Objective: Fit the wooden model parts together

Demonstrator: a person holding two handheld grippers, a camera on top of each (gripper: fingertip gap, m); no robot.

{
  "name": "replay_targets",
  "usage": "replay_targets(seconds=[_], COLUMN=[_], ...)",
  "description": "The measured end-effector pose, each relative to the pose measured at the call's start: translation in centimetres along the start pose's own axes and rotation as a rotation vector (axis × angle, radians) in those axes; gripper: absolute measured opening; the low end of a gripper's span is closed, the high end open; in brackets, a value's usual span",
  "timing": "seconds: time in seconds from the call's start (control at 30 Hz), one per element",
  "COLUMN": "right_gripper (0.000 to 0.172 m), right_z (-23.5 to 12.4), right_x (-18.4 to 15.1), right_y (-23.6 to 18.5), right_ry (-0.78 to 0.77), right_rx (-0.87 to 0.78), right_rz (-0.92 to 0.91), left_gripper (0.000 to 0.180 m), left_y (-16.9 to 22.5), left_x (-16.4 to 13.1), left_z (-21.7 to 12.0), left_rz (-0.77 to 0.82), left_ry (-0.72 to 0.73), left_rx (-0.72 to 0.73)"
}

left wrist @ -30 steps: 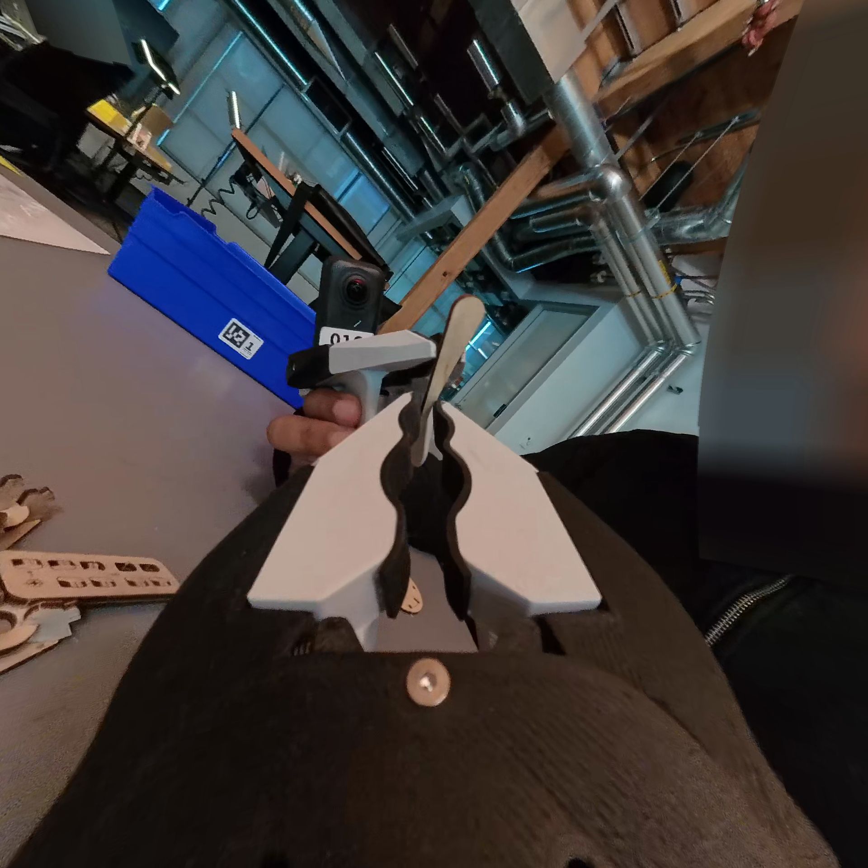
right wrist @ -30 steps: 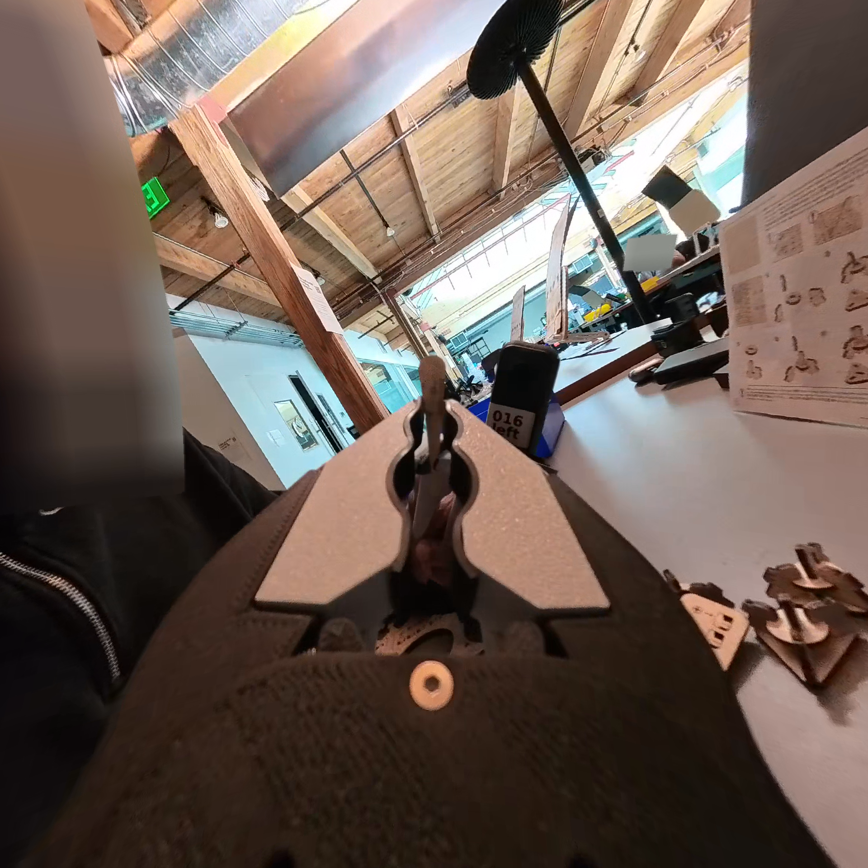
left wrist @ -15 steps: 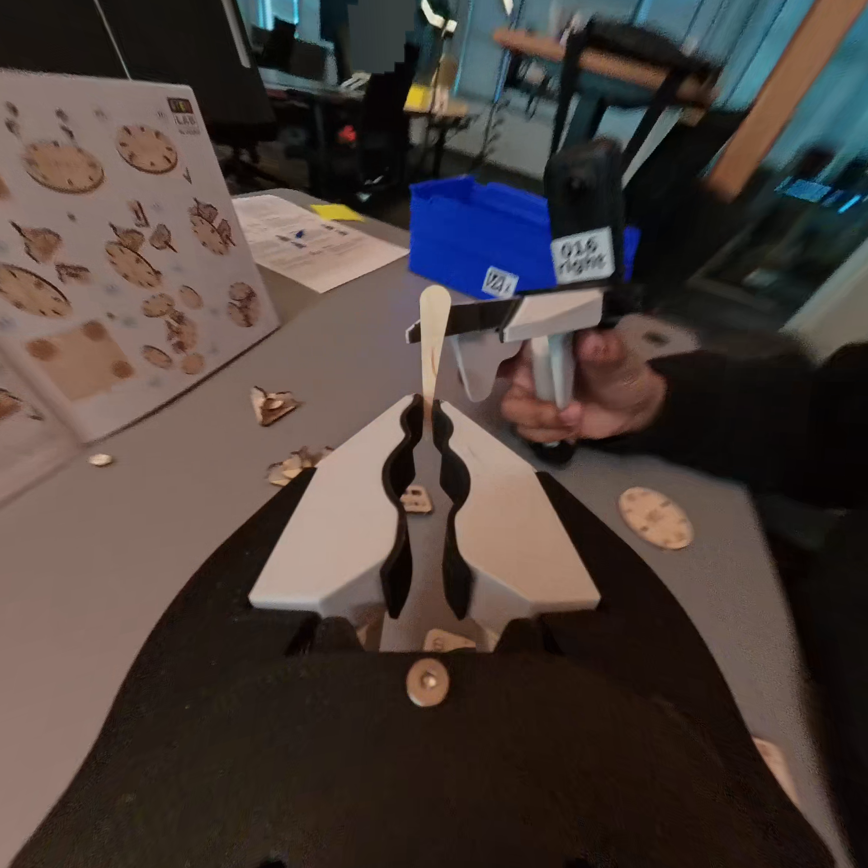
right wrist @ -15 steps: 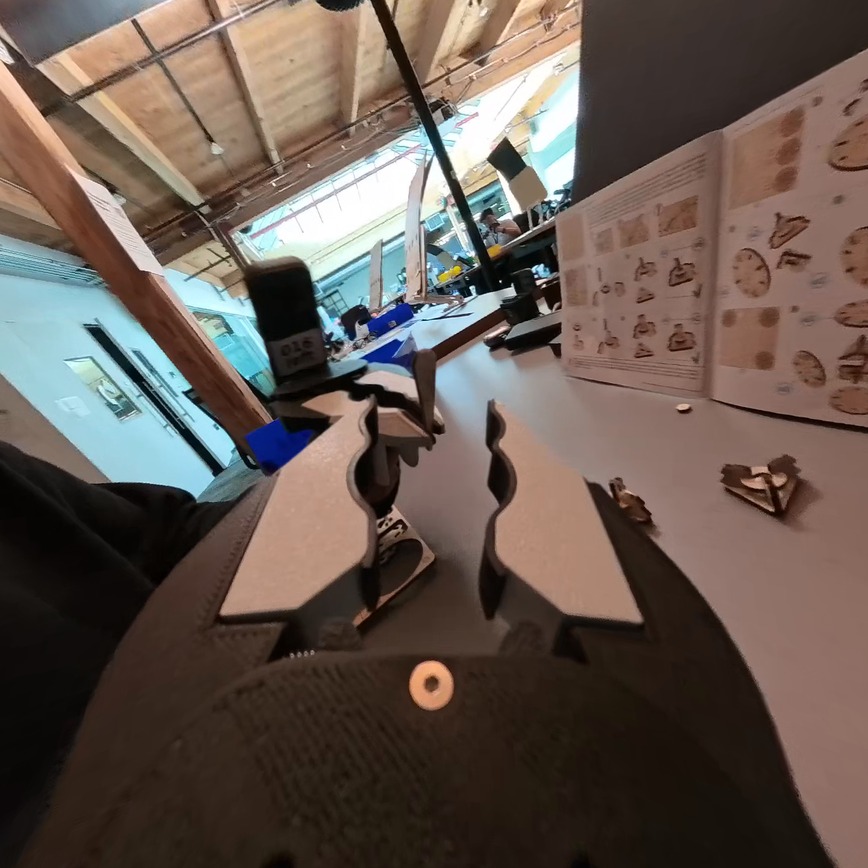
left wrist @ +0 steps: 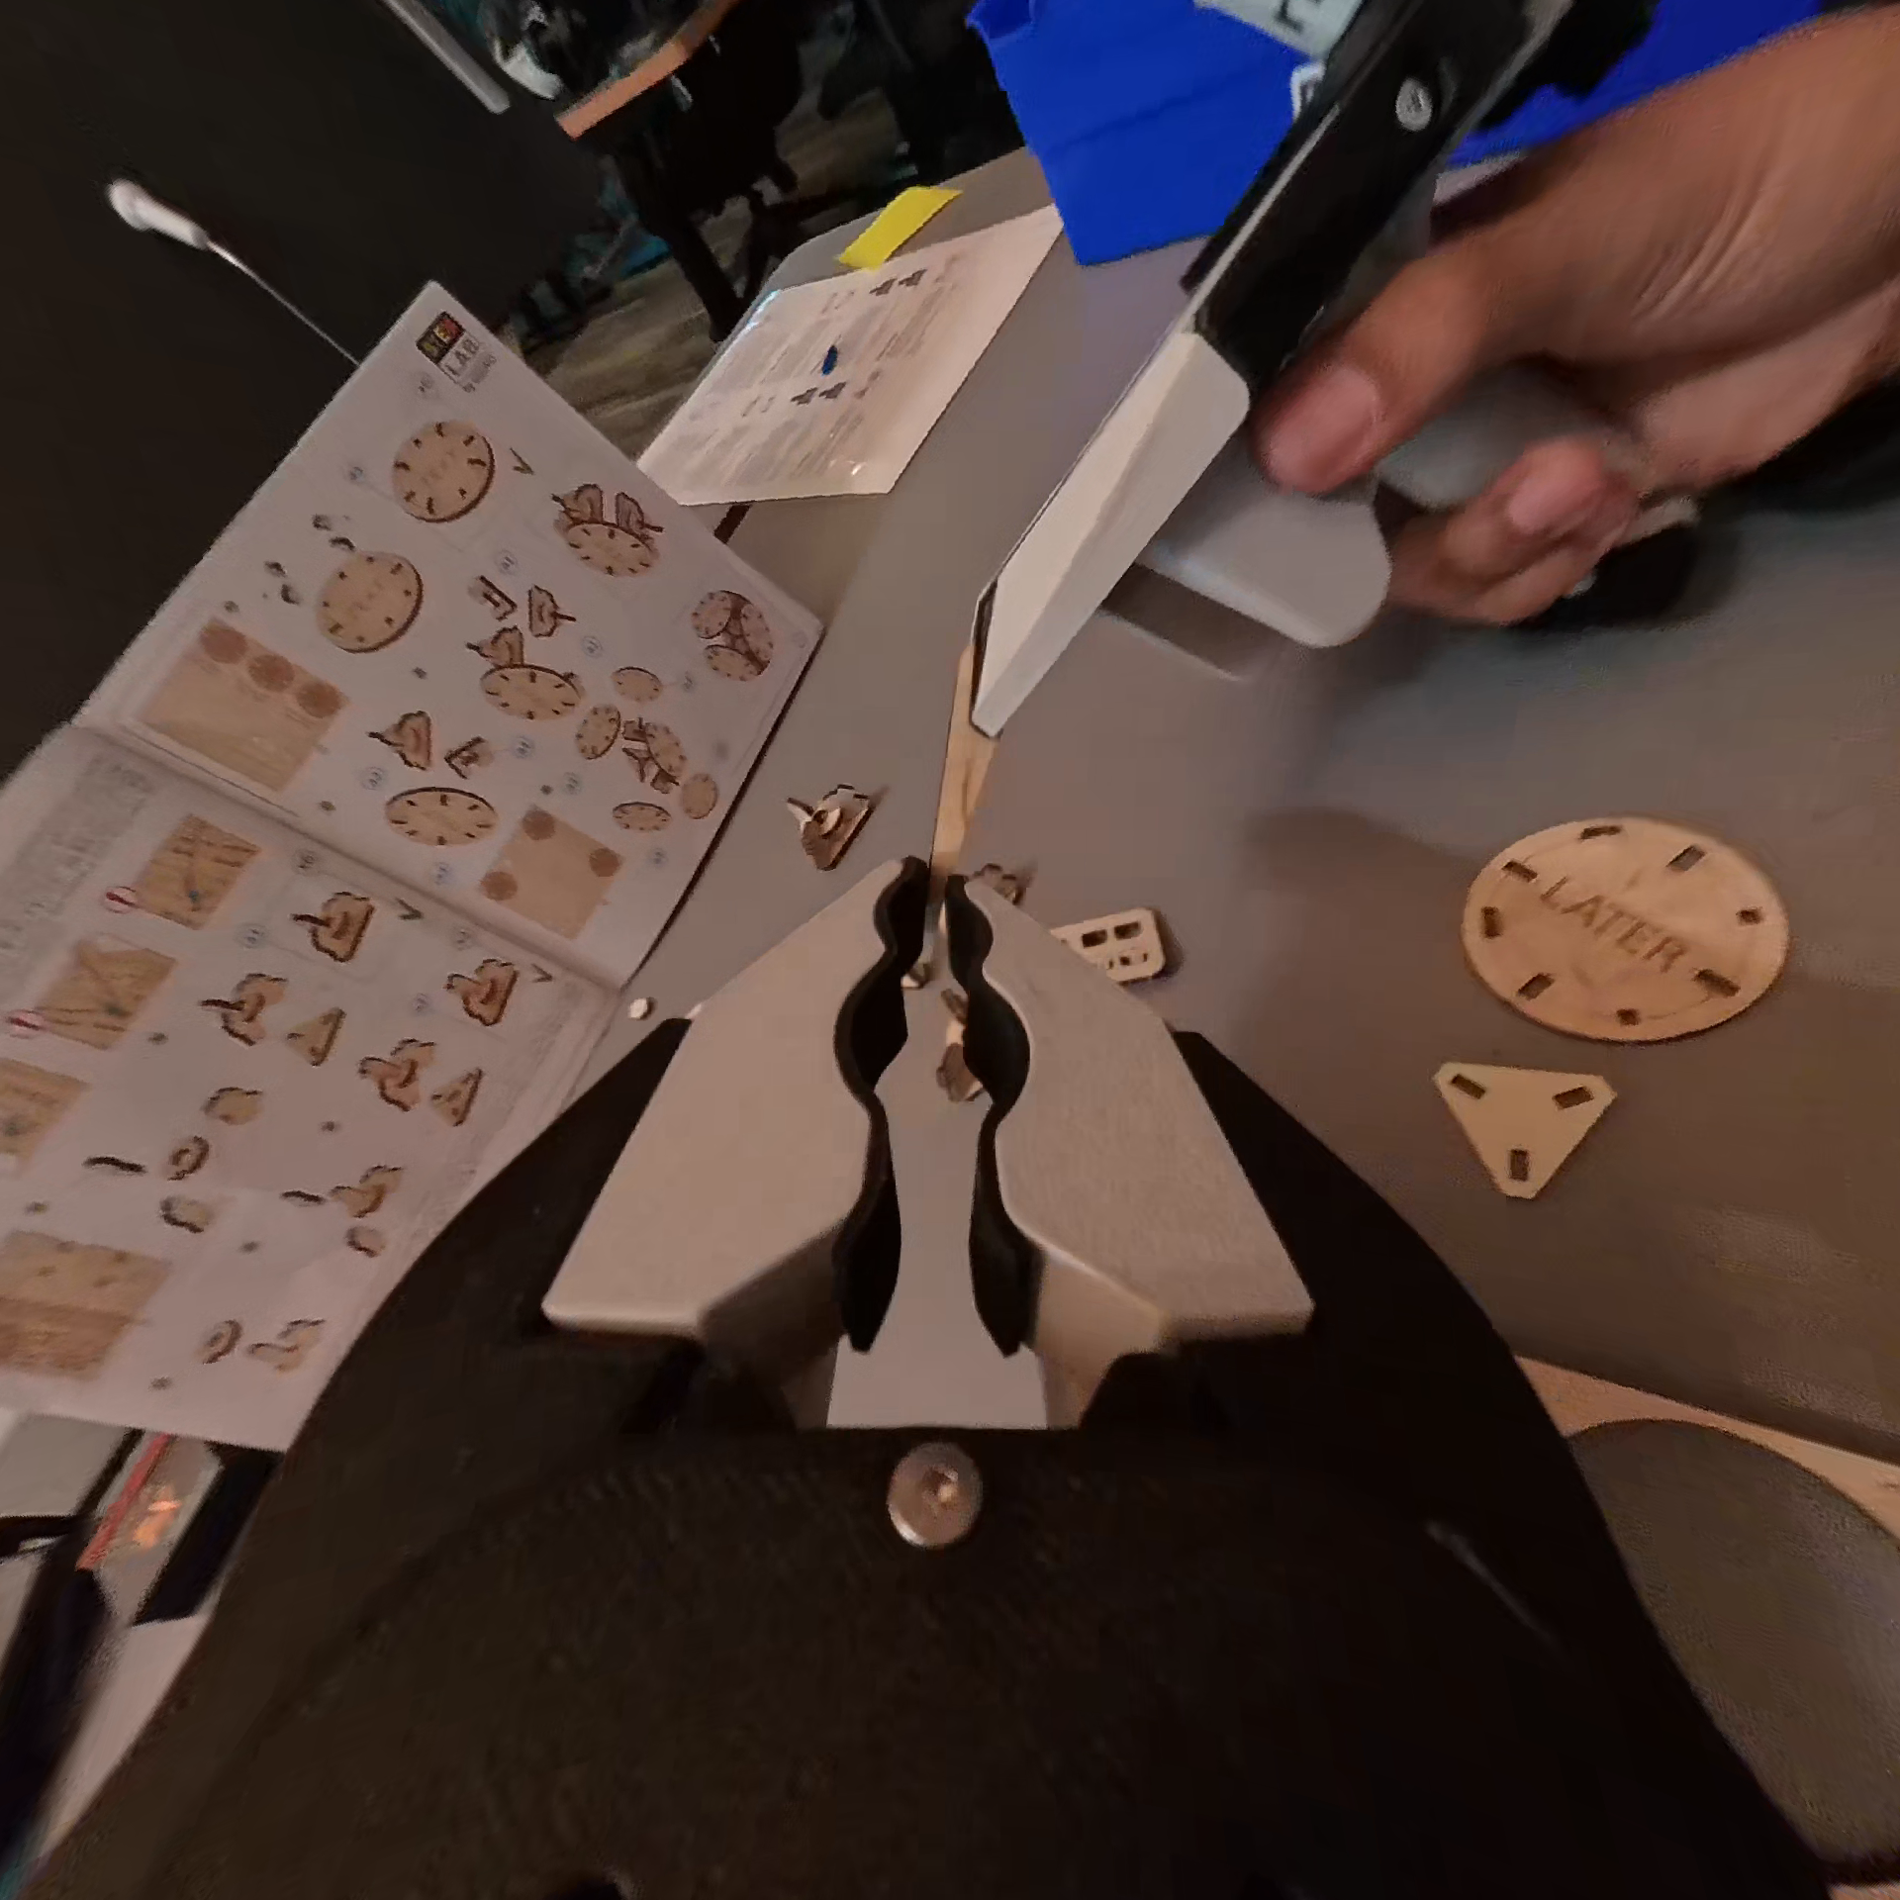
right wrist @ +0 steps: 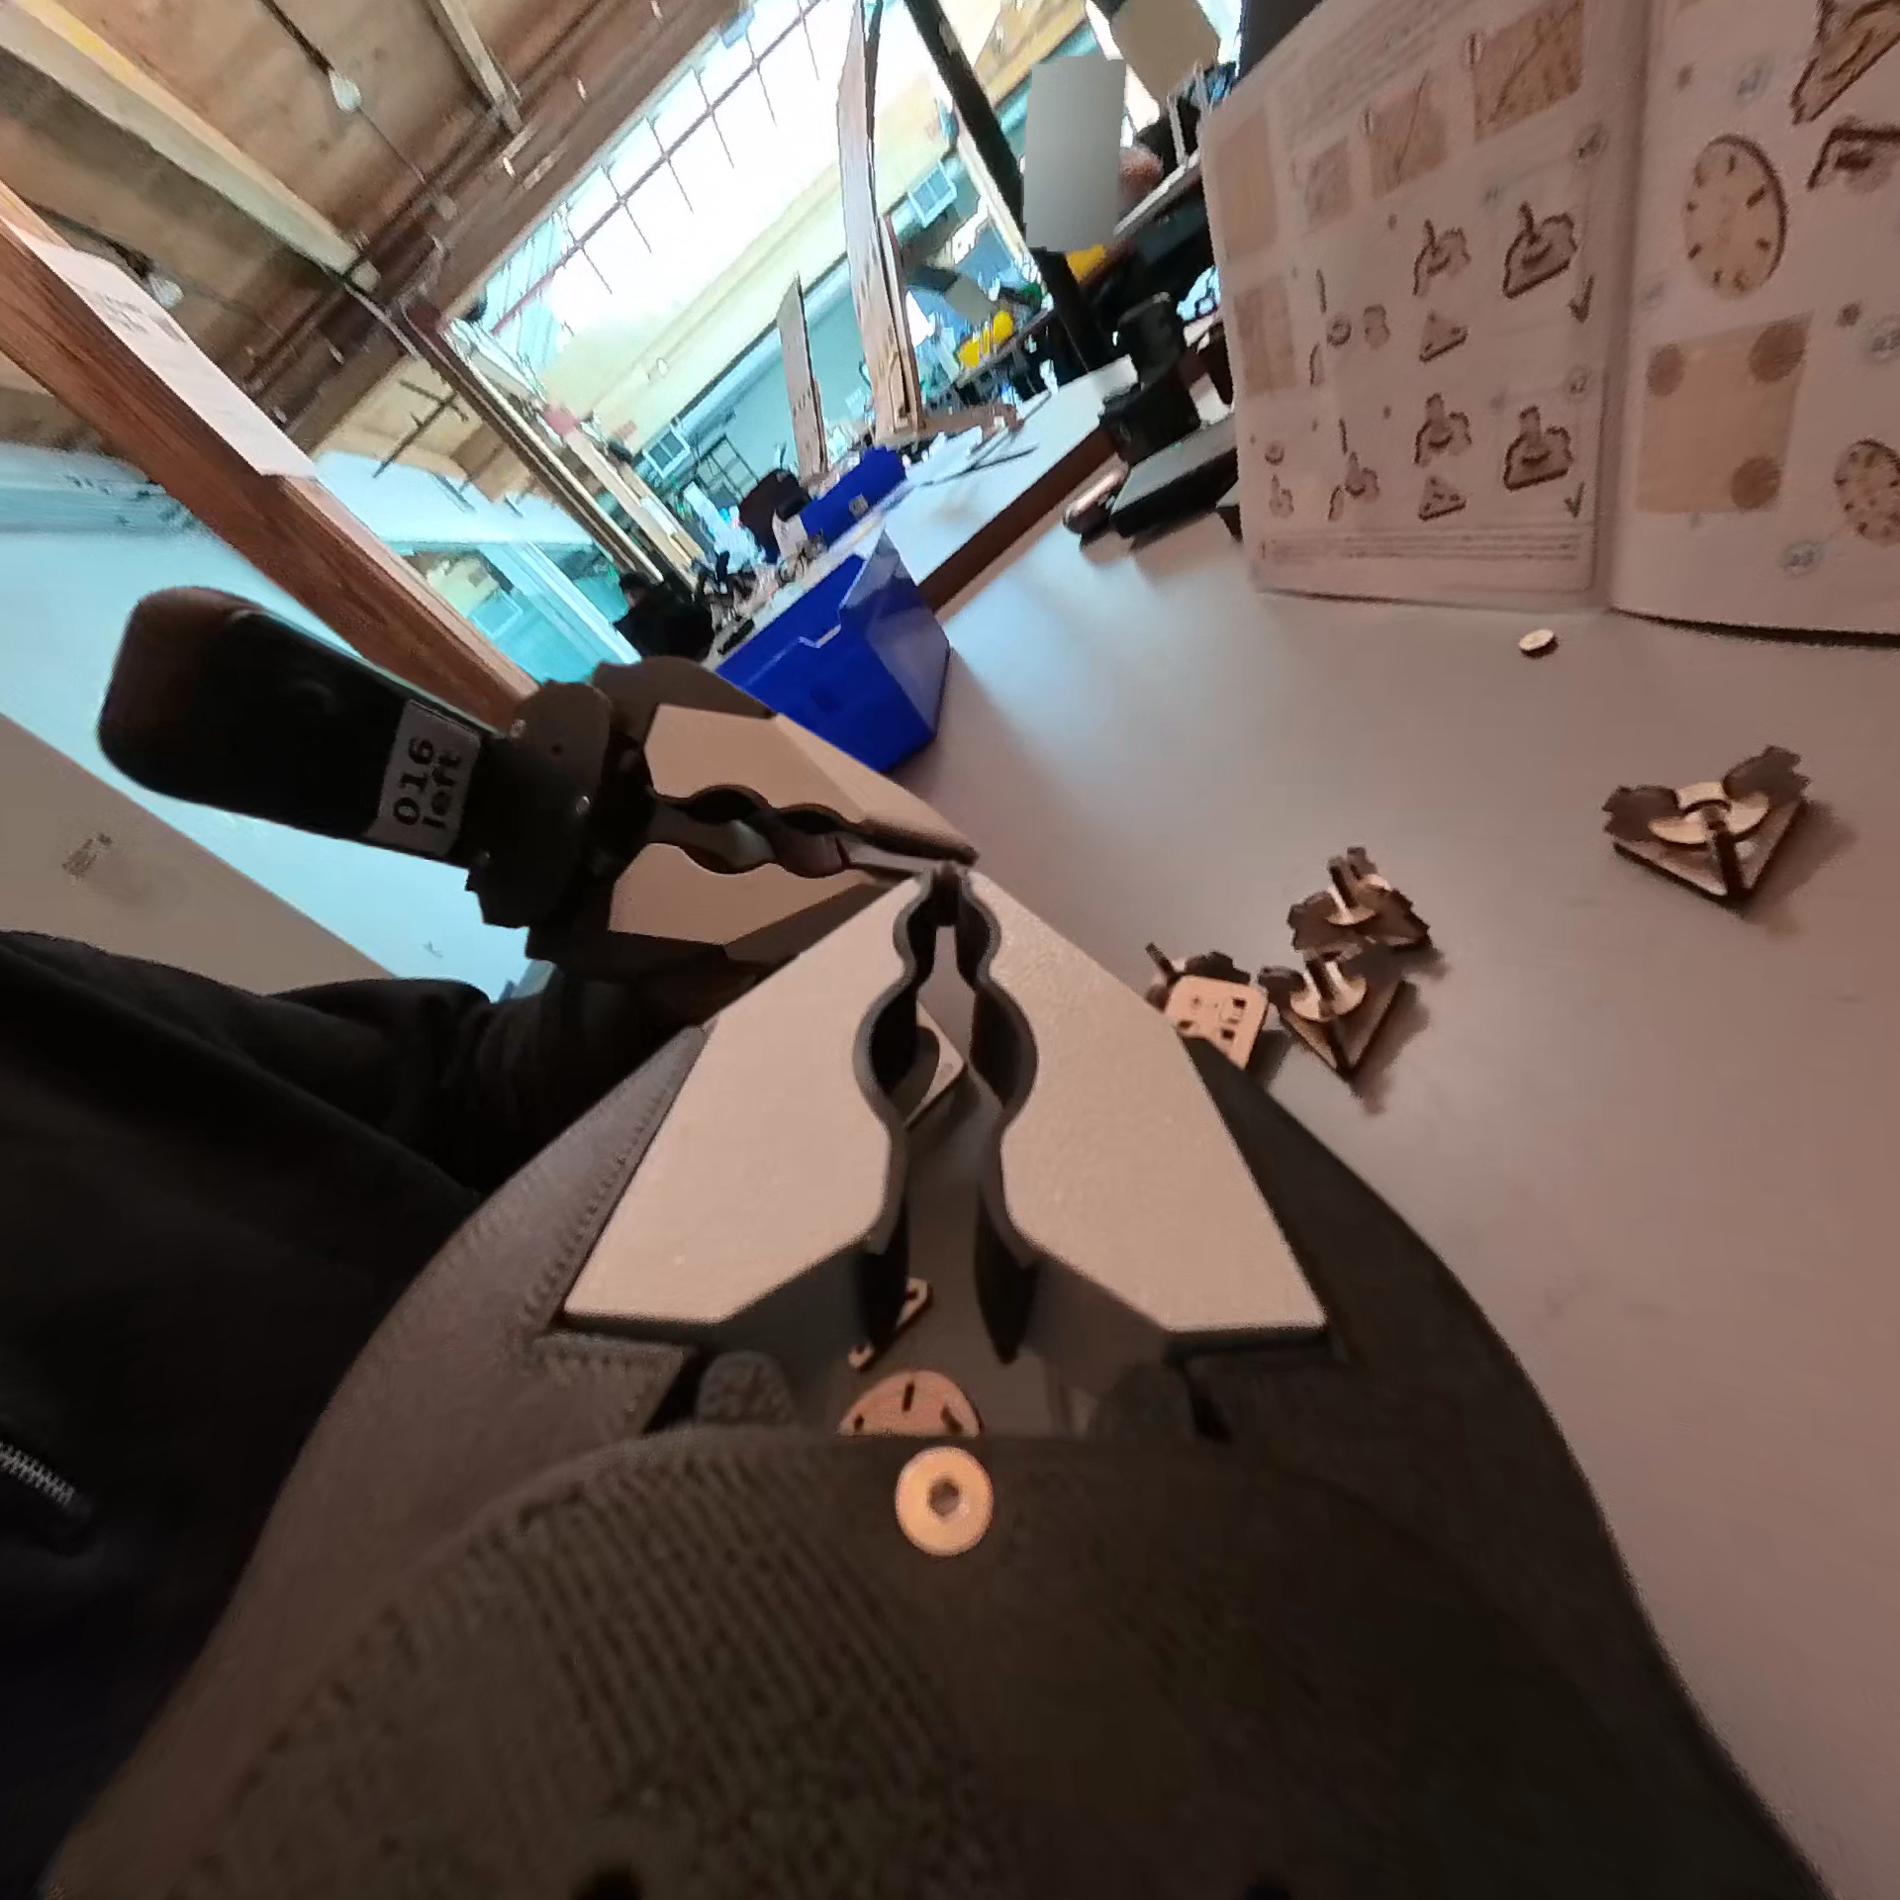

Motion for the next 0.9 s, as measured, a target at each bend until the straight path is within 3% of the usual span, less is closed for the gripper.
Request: replay_targets(seconds=[0.27, 0.4, 0.9], right_gripper=[0.001, 0.0, 0.0], right_z=[-0.2, -0.3, -0.3], right_x=[-0.6, -0.5, -0.7], right_y=[0.3, 0.3, 0.8], right_ry=[-0.131, -0.122, -0.092], right_rx=[0.01, 0.013, 0.052], right_rz=[-0.024, -0.042, -0.036], left_gripper=[0.0, 0.0, 0.001], left_y=[-0.2, 0.1, -0.2], left_x=[-0.7, -0.8, -1.3], left_z=[0.5, 0.6, 1.0], left_rz=[0.009, 0.059, -0.066], left_ry=[0.025, 0.005, 0.045], left_rx=[-0.074, -0.065, -0.176])
Point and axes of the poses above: each gripper's, where its closed fingertips meet, z out along the fingers, x out of its top, y = z × x across the jaws, the point moved 9 cm from there along -z, back along the fingers, and after that the axes turned 10 degrees about -z, right-handed, at the moved point
